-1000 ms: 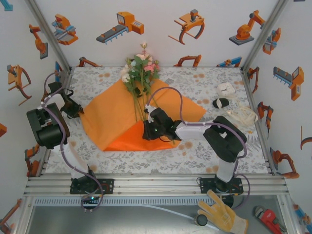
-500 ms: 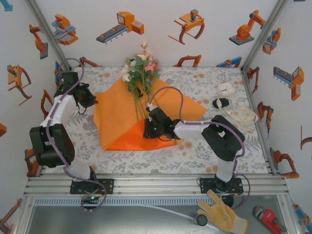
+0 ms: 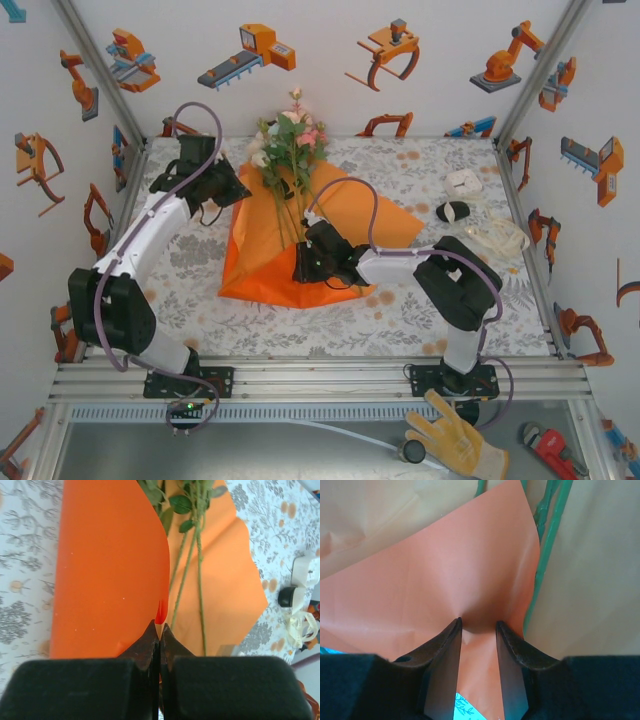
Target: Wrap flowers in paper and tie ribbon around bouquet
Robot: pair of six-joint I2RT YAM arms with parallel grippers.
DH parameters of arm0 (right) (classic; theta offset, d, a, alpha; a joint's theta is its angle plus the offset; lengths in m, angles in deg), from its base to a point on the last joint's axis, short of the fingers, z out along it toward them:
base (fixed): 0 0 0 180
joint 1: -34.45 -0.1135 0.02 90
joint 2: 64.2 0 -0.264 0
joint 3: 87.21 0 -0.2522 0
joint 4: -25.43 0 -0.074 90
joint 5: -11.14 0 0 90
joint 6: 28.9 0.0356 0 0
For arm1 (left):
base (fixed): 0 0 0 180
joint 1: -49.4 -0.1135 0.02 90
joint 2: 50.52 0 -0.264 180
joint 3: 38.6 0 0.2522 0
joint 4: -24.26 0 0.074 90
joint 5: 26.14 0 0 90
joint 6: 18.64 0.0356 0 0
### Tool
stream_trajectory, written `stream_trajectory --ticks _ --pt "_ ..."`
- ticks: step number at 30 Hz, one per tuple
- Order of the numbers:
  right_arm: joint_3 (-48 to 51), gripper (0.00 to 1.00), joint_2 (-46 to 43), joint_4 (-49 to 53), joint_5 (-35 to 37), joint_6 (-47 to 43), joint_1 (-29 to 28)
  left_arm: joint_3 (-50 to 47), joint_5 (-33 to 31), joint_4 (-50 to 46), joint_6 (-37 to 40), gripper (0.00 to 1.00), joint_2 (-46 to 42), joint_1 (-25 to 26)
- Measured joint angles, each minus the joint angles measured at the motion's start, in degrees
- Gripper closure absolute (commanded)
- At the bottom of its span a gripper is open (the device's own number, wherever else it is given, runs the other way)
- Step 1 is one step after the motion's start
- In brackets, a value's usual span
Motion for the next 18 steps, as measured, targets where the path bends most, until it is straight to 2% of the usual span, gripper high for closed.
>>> stream_trajectory --ticks 6,10,15,18 --pt "0.00 0.57 -0.02 0.00 0.68 0.42 0.00 5.05 -1.77 1.62 -4.79 0.94 3.45 3.52" --pt "-0.02 0.55 -0.02 -0.24 1.29 0.04 -0.09 8.52 -6.64 2.08 -7.37 0.93 4.83 4.42" --pt "0.13 0.50 -1.18 0.35 1.55 -1.75 -0.20 7.56 -13.20 2.10 -9.33 0.93 4.79 4.50" --pt "1.84 0.49 -5.75 1.05 1.27 -2.47 -0.15 6.84 -14.19 2.19 -9.81 0.93 4.98 4.48"
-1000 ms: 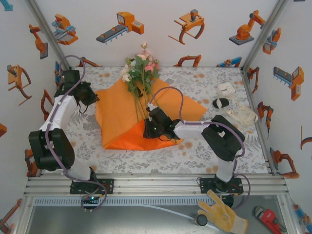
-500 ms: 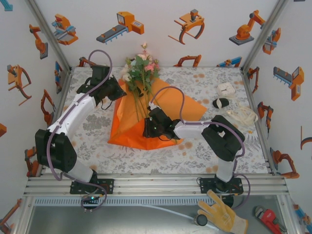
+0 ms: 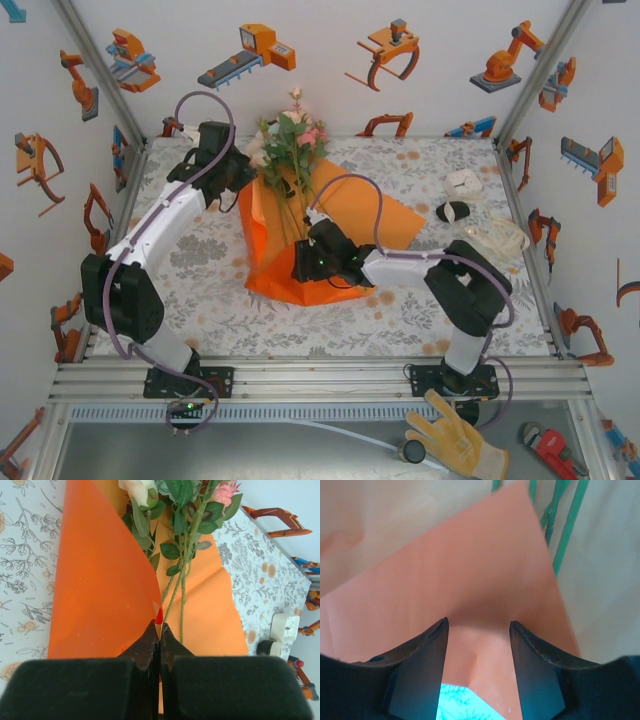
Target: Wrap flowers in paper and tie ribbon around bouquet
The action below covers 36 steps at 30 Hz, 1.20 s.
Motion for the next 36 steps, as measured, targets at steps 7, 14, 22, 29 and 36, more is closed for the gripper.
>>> stream_trajectory --ticks 7,14,22,29,36 --pt "3.52 0.63 -9.60 -5.25 -2.80 2.25 -0.20 -1.49 0.22 2.32 -0.22 0.93 0.15 0.02" --pt "3.74 0.66 -2.75 -10.16 -4.46 5.73 -7.74 -2.86 0.07 2.56 -0.28 0.93 0.09 0.02" --pt "-3.48 0.66 9.22 -7.45 0.44 3.04 -8.00 -7.34 4.17 6.25 -1.81 0.95 -3.69 1.18" --pt "-2.82 0.64 9.09 -9.79 -1.42 3.58 -7.91 -13.09 6.56 9.86 -4.02 0.95 -9.44 3.50" --pt "4.13 0.61 -2.58 -11.06 -1.62 4.17 -7.91 -12.28 7.43 13.03 -4.85 0.95 -8.90 3.50"
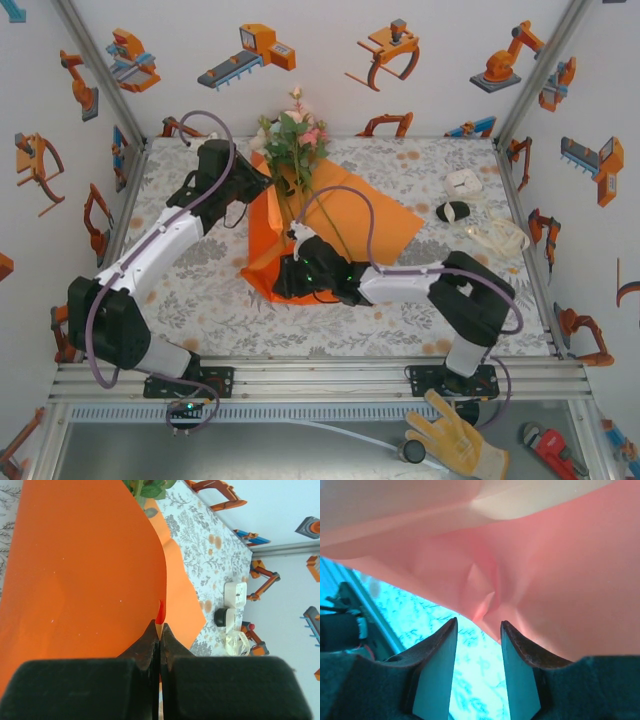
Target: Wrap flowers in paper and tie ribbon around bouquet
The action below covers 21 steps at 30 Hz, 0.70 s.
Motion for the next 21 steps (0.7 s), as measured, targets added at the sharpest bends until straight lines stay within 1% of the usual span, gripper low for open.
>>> stream_trajectory --ticks 2,4,6,10,13,15,19,21 --pt "1.51 0.67 -2.89 -0.57 2.19 0.02 0.00 0.66 0.17 0.81 -0.63 0.95 0.63 0.00" --pt "1.66 0.72 -3.32 -0.72 3.39 0.04 0.13 0.85 0.35 2.03 -1.77 0.95 1.27 0.02" --pt "0.94 0.76 -1.57 -0.68 3.15 0.22 0.22 0.87 0.46 3.32 -3.17 0.95 1.97 0.17" --pt "-1.97 0.76 5.27 -1.31 1.79 1.36 0.20 1.07 0.83 5.11 -5.51 0.97 3.32 1.05" --pt "-3.28 0.75 10.10 -2.14 1.33 1.51 0.22 1.07 0.79 6.71 -7.41 0.97 3.63 2.21" --pt "-3.13 0.72 11.34 -3.37 0.81 1.84 0.31 1.07 0.63 7.76 -8.46 0.97 3.63 3.41" --pt "-0.61 0.61 8.02 -4.59 0.66 2.16 0.50 1.07 -0.13 9.75 -9.55 0.97 4.13 5.27" --pt "2.73 0.58 3.30 -5.07 0.87 2.29 0.61 1.07 -0.37 11.37 -9.88 0.97 4.79 5.68"
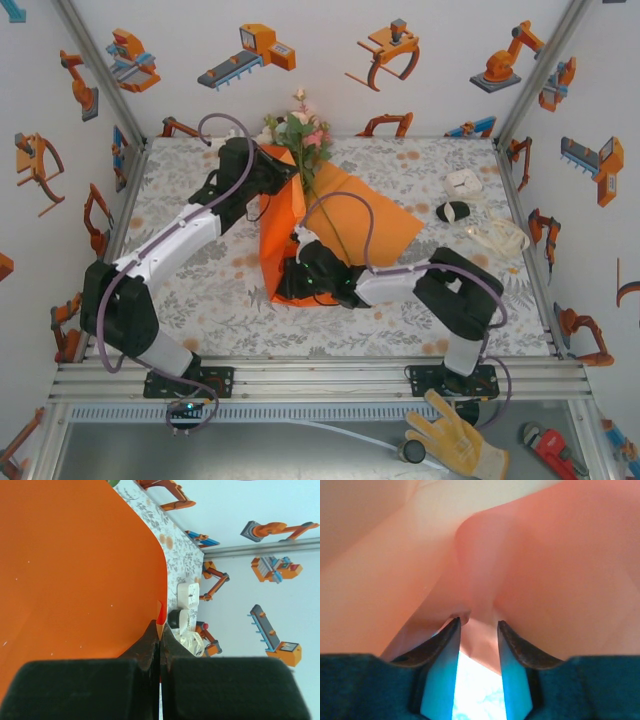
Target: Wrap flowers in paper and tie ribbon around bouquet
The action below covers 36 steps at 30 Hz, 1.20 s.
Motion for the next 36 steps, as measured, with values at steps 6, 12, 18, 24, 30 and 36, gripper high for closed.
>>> stream_trajectory --ticks 6,12,18,24,30,36 --pt "9.16 0.41 -17.03 -0.50 2.95 0.66 1.20 0.00 0.31 3.04 -0.33 0.97 3.02 0.22" --pt "11.08 0.34 -22.91 -1.14 2.62 4.17 2.03 0.00 0.11 3.61 -0.61 0.96 4.35 0.59" --pt "4.70 0.45 -12.46 -2.05 1.66 10.08 2.03 0.00 -1.27 4.48 -0.59 0.95 4.37 0.70" --pt "1.64 0.87 -7.13 -2.47 1.33 13.88 2.03 0.13 -2.43 4.57 -0.02 0.74 4.57 0.70" --pt "1.66 0.91 -6.97 0.17 2.89 14.64 2.62 -0.48 -2.80 4.52 6.75 0.44 2.80 0.42" --pt "1.73 0.94 -5.42 1.99 2.71 12.63 5.01 -10.45 -4.94 1.18 17.81 0.41 -12.37 0.20"
